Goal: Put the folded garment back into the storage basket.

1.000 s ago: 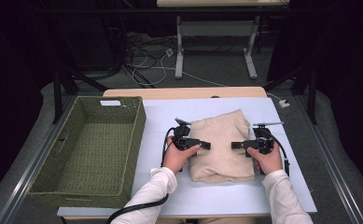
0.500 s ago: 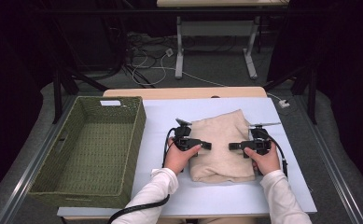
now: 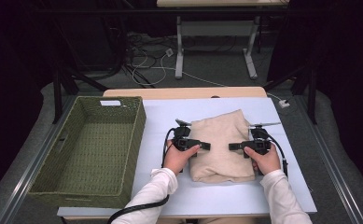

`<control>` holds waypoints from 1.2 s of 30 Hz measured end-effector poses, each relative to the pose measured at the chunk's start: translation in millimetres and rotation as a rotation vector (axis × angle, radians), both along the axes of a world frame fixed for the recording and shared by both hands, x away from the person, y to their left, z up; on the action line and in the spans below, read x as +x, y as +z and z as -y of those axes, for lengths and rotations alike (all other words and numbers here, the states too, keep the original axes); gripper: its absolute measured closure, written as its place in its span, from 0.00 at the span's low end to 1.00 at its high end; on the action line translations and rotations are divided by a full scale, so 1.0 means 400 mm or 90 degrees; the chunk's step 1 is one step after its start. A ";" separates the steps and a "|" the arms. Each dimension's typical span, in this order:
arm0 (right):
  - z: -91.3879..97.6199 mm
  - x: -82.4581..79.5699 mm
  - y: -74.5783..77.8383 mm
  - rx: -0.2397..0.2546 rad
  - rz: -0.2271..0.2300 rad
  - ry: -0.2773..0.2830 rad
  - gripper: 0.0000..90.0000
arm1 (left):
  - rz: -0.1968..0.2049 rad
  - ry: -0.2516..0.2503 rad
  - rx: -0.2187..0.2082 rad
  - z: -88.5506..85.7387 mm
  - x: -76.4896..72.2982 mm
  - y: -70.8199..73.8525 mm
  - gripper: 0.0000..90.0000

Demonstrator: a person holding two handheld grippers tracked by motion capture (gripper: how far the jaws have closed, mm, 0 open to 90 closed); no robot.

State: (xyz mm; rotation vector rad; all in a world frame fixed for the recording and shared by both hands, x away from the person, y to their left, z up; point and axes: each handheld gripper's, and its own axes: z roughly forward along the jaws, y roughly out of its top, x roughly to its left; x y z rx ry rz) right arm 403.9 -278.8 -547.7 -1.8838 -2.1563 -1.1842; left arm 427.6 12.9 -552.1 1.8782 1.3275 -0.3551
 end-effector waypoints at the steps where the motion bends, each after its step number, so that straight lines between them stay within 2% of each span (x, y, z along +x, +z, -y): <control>1: 0.000 0.000 0.000 0.002 -0.001 0.002 0.38 | 0.007 -0.002 0.005 0.000 0.000 -0.001 0.17; 4: 0.000 -0.002 0.000 0.019 -0.019 -0.019 0.40 | 0.011 0.000 0.005 0.001 -0.002 -0.001 0.17; 5: 0.003 0.000 -0.002 0.024 -0.019 -0.013 0.40 | 0.013 0.000 0.005 0.002 -0.003 -0.002 0.17; 8: 0.003 0.000 -0.002 0.023 -0.020 -0.014 0.40 | 0.014 0.000 0.006 0.002 -0.004 -0.001 0.18; 12: -0.003 -0.002 -0.001 0.012 -0.012 -0.015 0.40 | 0.031 -0.009 0.022 0.003 -0.006 -0.001 0.20; 14: -0.003 -0.003 0.000 0.010 -0.018 -0.016 0.40 | 0.029 -0.006 0.019 0.003 -0.007 -0.001 0.22; 15: -0.004 -0.004 -0.001 0.013 -0.012 -0.021 0.40 | 0.029 -0.005 0.018 0.002 -0.007 -0.002 0.23; 20: -0.004 -0.007 0.001 0.025 -0.015 -0.020 0.48 | 0.023 0.006 0.014 0.002 -0.008 -0.001 0.29; 22: -0.004 -0.008 0.001 0.032 -0.005 -0.020 0.54 | 0.025 0.011 0.012 0.002 -0.009 -0.001 0.32; 24: -0.004 -0.009 0.004 0.034 -0.008 -0.020 0.56 | 0.032 0.006 0.015 0.000 -0.009 0.001 0.34; 26: -0.008 -0.011 0.005 0.044 -0.002 -0.031 0.59 | 0.027 0.011 0.010 0.000 -0.011 0.003 0.39; 34: -0.013 -0.017 0.015 0.046 -0.014 -0.045 0.66 | 0.025 0.029 0.002 -0.004 -0.013 0.007 0.47; 36: -0.014 -0.018 0.013 0.043 0.000 -0.048 0.66 | 0.025 0.030 -0.003 -0.006 -0.012 0.007 0.49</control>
